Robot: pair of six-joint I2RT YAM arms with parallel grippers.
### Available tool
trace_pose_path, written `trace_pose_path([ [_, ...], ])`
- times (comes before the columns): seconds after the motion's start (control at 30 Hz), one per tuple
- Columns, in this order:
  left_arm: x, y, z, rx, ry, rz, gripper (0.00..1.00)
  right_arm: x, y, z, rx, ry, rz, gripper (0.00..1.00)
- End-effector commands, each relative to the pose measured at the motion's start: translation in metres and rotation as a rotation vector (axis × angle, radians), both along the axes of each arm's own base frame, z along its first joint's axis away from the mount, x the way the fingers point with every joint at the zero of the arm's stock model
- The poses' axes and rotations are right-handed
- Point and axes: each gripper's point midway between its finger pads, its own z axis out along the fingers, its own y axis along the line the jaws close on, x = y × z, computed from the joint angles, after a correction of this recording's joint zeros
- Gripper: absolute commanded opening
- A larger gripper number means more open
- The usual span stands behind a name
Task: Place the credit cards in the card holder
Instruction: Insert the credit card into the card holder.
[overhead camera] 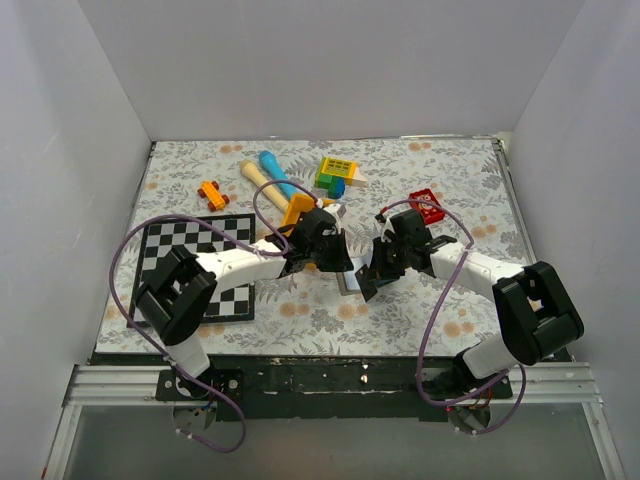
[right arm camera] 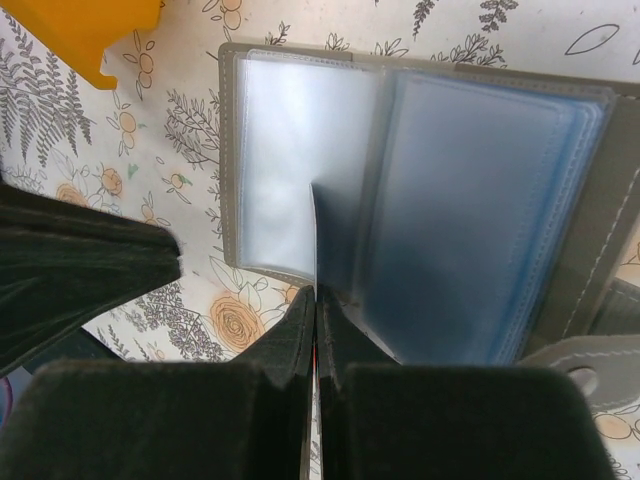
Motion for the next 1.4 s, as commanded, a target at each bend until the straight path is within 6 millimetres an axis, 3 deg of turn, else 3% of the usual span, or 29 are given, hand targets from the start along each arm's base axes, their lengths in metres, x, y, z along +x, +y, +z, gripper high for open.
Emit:
trace_pose_path([
  [0.0,0.004,-0.004,-0.015,0.025,-0.002,0.024,0.0,0.001,0.001,0.0,0.014,-0.004,-0.006,0.01],
  [0.4,0.0,-0.001,-0.048,0.081,0.052,0.037,0.0,0.001,0.002,0.004,0.029,-0.007,-0.011,0.01],
  [0.8,-0.008,0.003,-0.075,0.124,0.104,0.042,0.0,0.006,0.002,0.027,0.039,-0.049,-0.004,0.01],
  [1.07,-0.01,0.007,-0.081,0.136,0.113,0.045,0.0,0.025,-0.018,0.035,0.043,-0.081,-0.09,0.01],
  [1.37,-0.012,0.012,-0.083,0.149,0.112,0.049,0.0,0.049,-0.016,0.037,0.088,-0.109,-0.104,0.01],
])
